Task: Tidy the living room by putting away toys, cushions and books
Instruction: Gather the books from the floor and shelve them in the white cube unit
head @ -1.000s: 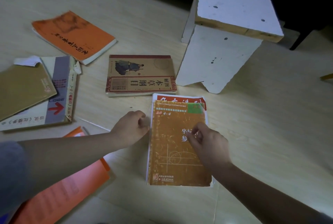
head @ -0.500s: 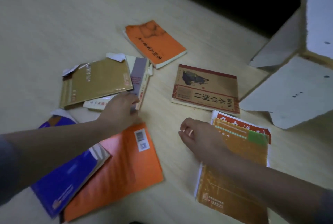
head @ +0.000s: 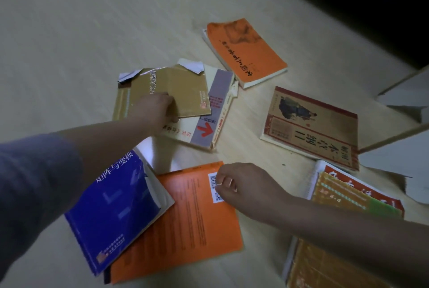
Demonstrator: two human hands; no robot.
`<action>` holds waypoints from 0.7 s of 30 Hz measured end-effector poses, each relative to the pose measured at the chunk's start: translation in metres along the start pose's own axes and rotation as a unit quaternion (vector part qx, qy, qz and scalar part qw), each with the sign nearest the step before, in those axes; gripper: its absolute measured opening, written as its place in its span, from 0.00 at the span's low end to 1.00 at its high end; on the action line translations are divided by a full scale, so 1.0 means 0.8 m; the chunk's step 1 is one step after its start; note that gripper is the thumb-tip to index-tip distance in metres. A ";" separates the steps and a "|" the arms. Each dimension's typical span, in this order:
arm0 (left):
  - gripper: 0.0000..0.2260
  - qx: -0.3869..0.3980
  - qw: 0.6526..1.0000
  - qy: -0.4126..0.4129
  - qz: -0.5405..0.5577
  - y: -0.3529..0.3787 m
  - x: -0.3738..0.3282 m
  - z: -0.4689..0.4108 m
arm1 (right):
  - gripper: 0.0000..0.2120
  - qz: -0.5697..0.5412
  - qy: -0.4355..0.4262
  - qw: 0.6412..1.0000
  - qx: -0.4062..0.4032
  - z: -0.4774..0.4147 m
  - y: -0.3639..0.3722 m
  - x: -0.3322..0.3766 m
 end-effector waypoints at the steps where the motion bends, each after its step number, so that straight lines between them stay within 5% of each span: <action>1: 0.14 0.001 1.000 0.007 -0.024 -0.002 -0.002 -0.001 | 0.08 -0.007 0.000 1.000 0.008 -0.002 0.005 0.005; 7: 0.19 0.010 0.984 0.072 -0.163 0.010 -0.007 0.009 | 0.13 -0.034 -0.007 0.999 0.021 -0.029 0.045 0.049; 21: 0.21 0.005 0.986 0.073 -0.149 0.011 0.000 0.012 | 0.30 -0.013 0.085 0.996 0.026 -0.048 0.075 0.065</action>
Point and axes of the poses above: each hand's wrist, its own z-axis away from the middle knuckle, its own y-axis out of the palm, x = y × z, the point moved 6 cm from there along -z, towards the middle knuckle, and after that the axes turned 7 degrees about -x, right-handed, at the moved point
